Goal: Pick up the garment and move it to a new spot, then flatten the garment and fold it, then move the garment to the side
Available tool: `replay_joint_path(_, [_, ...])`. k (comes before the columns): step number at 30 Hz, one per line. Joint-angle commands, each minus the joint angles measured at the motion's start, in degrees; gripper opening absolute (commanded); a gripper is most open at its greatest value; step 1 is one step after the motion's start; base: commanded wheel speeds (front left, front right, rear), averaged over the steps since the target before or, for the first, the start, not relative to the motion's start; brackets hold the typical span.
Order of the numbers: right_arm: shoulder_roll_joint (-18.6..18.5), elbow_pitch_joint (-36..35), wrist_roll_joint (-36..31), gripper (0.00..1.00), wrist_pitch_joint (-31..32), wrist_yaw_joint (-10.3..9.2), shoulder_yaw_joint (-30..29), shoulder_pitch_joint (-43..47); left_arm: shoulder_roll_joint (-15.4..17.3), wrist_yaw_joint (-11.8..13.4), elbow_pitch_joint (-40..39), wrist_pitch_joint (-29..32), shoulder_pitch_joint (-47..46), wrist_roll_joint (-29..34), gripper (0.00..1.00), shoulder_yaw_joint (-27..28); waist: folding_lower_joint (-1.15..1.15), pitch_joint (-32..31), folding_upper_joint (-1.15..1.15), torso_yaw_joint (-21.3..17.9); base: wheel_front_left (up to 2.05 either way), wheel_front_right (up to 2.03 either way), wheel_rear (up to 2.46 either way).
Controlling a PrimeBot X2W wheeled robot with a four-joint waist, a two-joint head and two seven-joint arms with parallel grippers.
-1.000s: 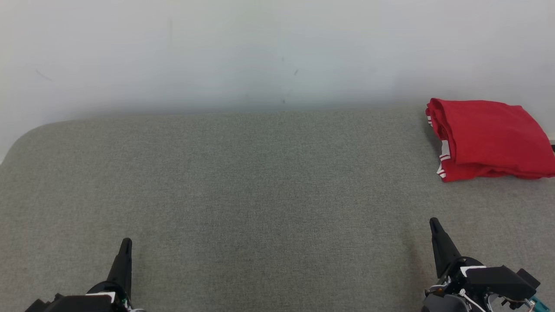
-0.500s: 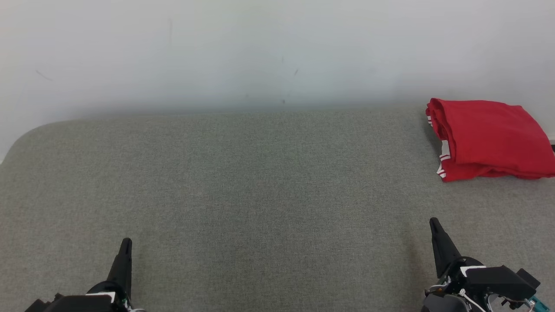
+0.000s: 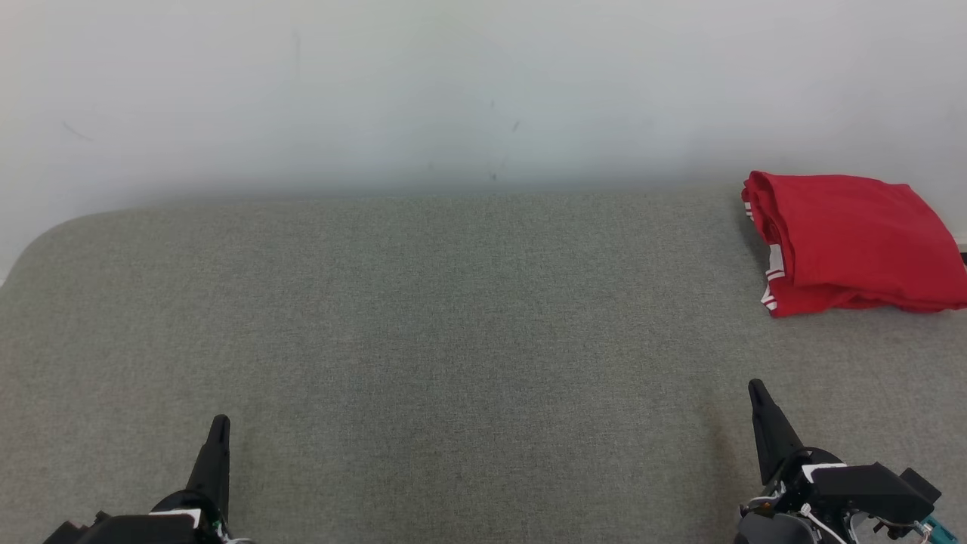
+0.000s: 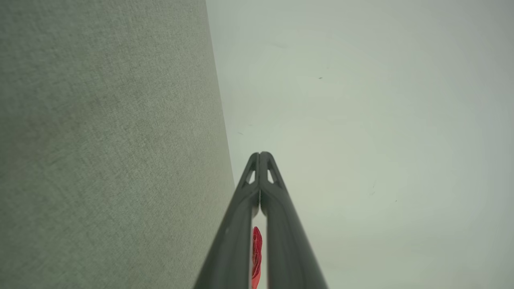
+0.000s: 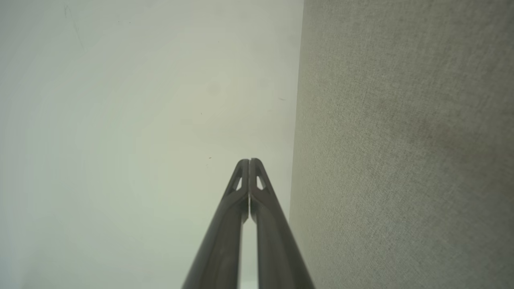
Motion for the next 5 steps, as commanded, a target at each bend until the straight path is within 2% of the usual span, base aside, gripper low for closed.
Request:
replay_joint_path(1, [0.17, -0.13, 0.08, 0.0, 0.16, -0.12, -0.04, -0.37, -0.1, -0.18, 0.09, 0.01, -0.58, -0.24, 0.0, 0.2, 0.0, 0.0, 0.0, 0.0, 0.0, 0.0, 0.0])
replay_joint_path(5, [0.17, -0.13, 0.08, 0.0, 0.16, -0.12, -0.03, -0.36, -0.1, -0.18, 0.09, 0.01, -0.58, -0.24, 0.0, 0.2, 0.0, 0.0, 0.0, 0.0, 0.0, 0.0, 0.0])
